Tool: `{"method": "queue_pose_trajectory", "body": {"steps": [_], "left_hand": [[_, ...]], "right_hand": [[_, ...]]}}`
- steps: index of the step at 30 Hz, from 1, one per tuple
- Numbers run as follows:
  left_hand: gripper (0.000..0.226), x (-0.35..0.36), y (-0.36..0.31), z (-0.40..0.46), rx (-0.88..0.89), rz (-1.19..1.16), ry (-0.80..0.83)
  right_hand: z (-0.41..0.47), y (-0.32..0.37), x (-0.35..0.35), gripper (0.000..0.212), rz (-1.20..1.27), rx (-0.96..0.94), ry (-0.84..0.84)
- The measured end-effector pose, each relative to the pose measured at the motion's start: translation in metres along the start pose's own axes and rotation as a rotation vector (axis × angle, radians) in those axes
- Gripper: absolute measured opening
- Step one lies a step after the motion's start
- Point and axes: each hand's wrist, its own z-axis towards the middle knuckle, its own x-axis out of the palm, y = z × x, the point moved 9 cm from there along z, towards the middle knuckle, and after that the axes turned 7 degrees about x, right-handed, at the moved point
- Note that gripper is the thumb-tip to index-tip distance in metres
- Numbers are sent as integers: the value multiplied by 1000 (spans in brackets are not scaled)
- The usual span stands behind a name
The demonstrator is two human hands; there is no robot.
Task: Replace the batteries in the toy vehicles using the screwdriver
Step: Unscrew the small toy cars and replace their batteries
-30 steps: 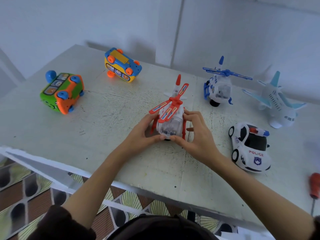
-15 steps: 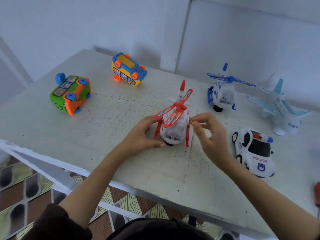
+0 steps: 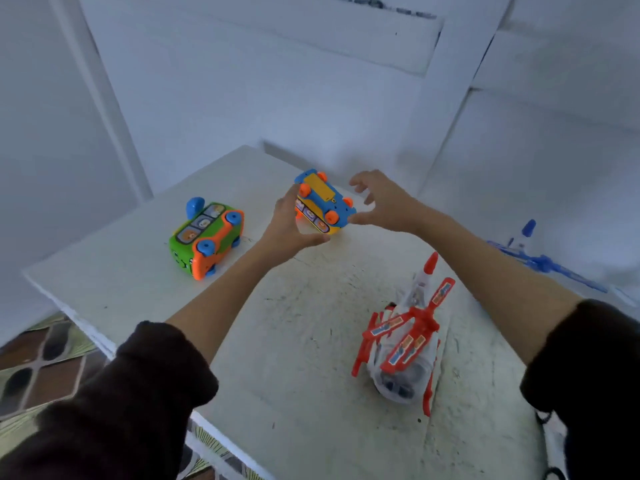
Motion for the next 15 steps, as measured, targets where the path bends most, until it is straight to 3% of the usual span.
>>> {"method": "queue_pose_trajectory", "body": {"steps": [3,6,8,12,15], "left_hand": [[84,7,18,21,0,-27,19],[105,8,48,33,-61,-62,-31],[105,12,57,35,-104,-88,-36],[83,25,52,33,-144,-306,-17],[91,27,55,29,-181,-385,-58]], "right_hand": [[38,-20,25,83,-111,73,160],[59,-31,37,86,-35,155,249],[66,-31,42,71,112,225,269],[75,-24,46,33,259,281,196],[72,-20,49,17,355,291,200]]}}
